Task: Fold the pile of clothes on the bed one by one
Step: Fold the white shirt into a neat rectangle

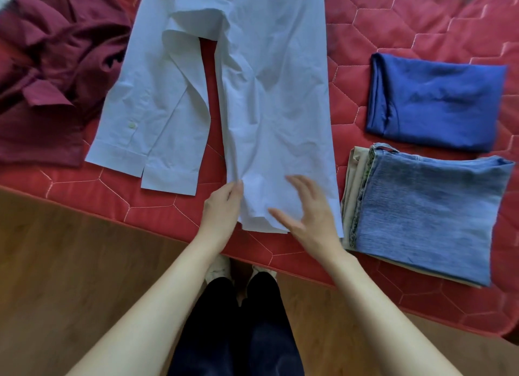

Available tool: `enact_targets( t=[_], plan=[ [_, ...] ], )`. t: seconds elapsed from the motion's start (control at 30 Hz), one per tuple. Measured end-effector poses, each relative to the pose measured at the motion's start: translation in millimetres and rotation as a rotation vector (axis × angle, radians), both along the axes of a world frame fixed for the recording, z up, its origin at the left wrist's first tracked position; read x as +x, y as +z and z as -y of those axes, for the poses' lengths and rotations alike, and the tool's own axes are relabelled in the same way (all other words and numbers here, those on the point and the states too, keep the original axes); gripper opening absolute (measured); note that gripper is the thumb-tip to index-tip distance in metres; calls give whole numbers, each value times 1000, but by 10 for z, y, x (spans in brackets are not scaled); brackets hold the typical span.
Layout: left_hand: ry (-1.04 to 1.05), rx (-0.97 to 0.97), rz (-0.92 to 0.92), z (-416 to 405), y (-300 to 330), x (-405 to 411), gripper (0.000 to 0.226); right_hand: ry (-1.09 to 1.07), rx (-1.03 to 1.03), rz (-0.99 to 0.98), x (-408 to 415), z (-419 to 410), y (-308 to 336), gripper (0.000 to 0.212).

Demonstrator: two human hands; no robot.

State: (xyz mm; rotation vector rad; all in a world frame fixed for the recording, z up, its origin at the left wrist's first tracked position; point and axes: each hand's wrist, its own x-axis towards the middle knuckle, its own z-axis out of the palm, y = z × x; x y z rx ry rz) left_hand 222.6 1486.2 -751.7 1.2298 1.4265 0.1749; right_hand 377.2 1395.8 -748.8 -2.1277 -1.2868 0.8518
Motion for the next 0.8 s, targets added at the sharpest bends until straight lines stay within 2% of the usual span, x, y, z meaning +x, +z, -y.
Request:
enact_targets(
  t=[0.07, 0.13, 0.2, 0.27, 0.33, 0.43, 0.53, 0.67, 0.73, 0.8],
  plan=[
    [-78, -9, 54, 26, 11, -30, 35, -23, -63, -200, -200, -63, 33, 60],
    [-238, 44, 87, 91, 6, -57, 35, -214, -97, -369, -328, -194, 49, 57],
    [-381, 120, 96, 148, -50, -68, 31, -344, -165, -401, -349, -340, 15, 46],
    [-455, 161, 30, 176, -113, -85, 37, -298, -248, -257, -334, -429, -4, 25],
    [-512, 222, -83, 201, -146, -114, 61, -230, -262, -154, -287, -472, -15, 10],
    [-526, 380, -154, 219, -186, -177, 80, -311, -231, -72, 35, -512, 82, 30],
    [-495, 403, -194, 190, -240, -220, 85, -510, -174, 152, 708, -506, 225, 13],
    [-502, 425, -220, 187, -263, -224, 88, -731, -138, 324, 1329, -467, 325, 36],
    [-472, 430, -218, 182, -267, -187, 83, -665, -14, 461, 1272, -470, 337, 41],
    [-398, 406, -219, 176, -253, -126, 70, -489, 160, 530, 985, -460, 314, 33]
  ],
)
